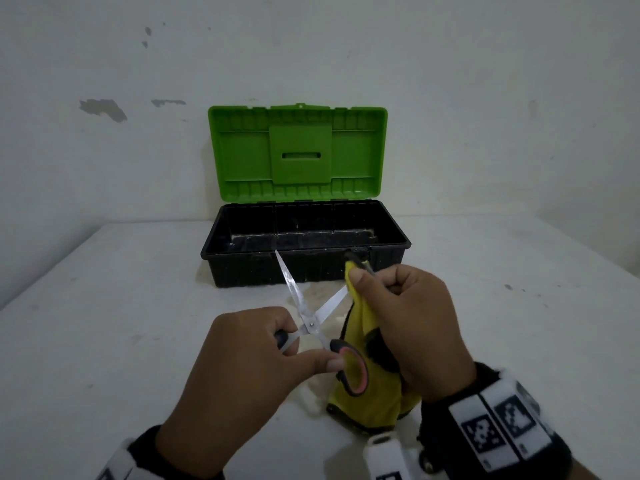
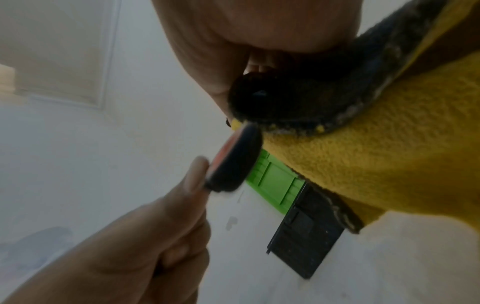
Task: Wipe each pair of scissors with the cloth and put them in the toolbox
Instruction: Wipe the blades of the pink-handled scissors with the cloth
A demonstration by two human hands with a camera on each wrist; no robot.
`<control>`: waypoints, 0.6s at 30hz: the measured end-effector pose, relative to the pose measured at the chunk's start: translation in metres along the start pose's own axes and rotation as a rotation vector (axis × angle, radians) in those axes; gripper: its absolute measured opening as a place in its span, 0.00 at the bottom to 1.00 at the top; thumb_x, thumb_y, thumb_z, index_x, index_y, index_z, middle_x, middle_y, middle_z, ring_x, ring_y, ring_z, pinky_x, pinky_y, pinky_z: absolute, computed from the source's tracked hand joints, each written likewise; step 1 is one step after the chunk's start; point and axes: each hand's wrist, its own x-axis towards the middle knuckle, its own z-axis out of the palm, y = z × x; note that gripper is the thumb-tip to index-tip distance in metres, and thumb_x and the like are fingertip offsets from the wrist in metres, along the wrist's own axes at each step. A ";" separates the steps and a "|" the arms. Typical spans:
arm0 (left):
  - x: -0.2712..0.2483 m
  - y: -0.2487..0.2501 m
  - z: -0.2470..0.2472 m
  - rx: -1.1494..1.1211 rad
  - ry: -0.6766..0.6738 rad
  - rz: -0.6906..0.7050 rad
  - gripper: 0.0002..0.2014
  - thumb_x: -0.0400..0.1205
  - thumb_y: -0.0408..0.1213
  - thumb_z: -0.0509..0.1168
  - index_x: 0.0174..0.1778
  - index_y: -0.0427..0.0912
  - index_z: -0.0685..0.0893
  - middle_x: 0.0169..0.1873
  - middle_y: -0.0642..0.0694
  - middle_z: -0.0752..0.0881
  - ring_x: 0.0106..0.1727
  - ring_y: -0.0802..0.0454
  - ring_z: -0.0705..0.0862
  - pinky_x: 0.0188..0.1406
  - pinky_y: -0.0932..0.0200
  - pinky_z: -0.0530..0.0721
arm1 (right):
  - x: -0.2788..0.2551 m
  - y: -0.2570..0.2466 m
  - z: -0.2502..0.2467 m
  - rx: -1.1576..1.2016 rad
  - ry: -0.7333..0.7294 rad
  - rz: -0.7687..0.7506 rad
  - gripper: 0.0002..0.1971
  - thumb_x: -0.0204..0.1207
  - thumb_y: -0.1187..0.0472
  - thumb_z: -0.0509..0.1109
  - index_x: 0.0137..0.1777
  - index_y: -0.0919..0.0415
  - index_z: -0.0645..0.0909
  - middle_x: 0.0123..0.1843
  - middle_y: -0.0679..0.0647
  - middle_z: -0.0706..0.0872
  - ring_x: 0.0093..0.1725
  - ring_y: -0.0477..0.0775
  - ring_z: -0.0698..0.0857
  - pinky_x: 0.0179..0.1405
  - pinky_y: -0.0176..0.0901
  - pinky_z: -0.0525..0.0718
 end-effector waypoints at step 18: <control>0.002 0.024 0.004 0.541 -0.024 -0.082 0.27 0.72 0.71 0.63 0.27 0.53 0.64 0.27 0.55 0.71 0.27 0.58 0.68 0.27 0.68 0.61 | -0.018 -0.016 0.013 -0.042 -0.172 0.034 0.14 0.76 0.50 0.76 0.34 0.58 0.83 0.29 0.56 0.87 0.25 0.52 0.88 0.25 0.46 0.90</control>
